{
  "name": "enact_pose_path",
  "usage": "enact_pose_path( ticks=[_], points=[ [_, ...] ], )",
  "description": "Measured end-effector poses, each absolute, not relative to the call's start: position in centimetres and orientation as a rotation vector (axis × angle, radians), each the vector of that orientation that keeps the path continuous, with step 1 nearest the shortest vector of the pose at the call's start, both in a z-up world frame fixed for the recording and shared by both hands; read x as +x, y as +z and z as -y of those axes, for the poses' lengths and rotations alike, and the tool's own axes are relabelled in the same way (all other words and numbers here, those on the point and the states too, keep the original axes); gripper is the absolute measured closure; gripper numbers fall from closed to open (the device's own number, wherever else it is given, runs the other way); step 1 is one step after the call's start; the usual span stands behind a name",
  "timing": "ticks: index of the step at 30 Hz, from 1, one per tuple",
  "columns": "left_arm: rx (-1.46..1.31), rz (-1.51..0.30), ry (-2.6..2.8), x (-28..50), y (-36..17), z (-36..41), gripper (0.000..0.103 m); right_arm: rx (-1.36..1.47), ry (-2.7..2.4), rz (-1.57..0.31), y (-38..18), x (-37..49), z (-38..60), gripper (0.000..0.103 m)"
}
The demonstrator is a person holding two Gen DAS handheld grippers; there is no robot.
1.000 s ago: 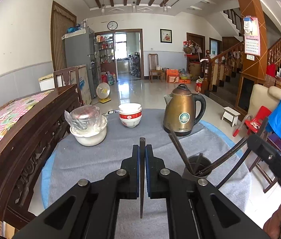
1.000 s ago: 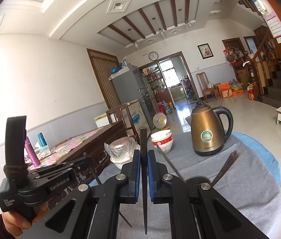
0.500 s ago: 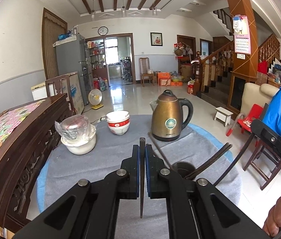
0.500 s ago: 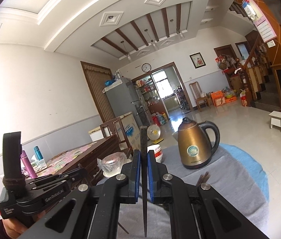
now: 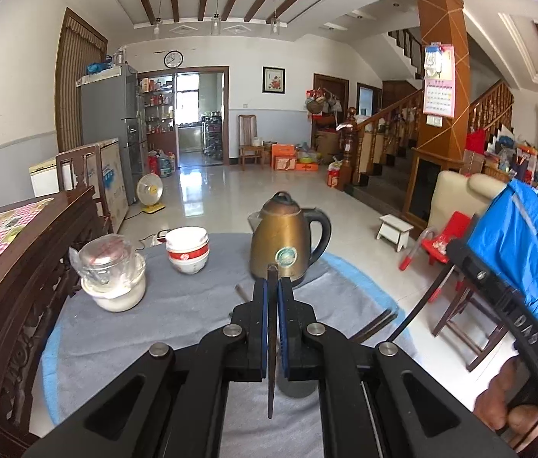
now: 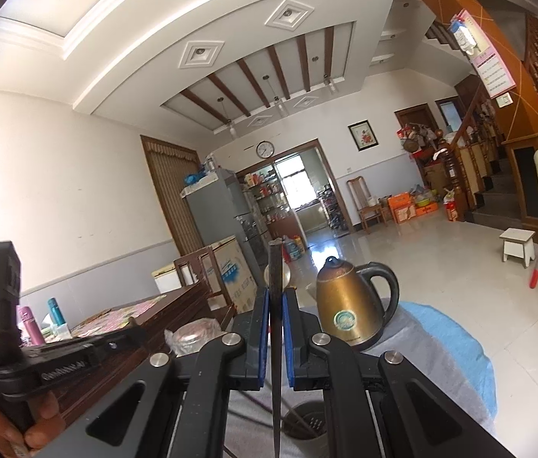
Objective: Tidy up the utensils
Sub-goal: 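Lower chopsticks into the grey cup with the left gripper while the right gripper does too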
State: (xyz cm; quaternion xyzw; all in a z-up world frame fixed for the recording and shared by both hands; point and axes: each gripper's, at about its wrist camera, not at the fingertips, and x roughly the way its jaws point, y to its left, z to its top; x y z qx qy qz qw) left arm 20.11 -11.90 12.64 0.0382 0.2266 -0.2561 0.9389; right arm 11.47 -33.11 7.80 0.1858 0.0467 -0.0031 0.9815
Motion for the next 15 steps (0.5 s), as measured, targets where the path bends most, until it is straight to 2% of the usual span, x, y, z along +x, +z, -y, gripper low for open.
enact_pose_path(
  ticks=[9, 15],
  points=[
    [-0.018, -0.374, -0.562, 20.9, 14.4, 13.3, 0.098, 0.386, -0.122, -0.045, 6.9, 13.8, 34.2, 0.095],
    [-0.05, -0.351, -0.539, 22.4, 13.0, 14.9, 0.098, 0.41, -0.159, -0.08, 4.9, 15.5, 34.9, 0.096]
  ],
)
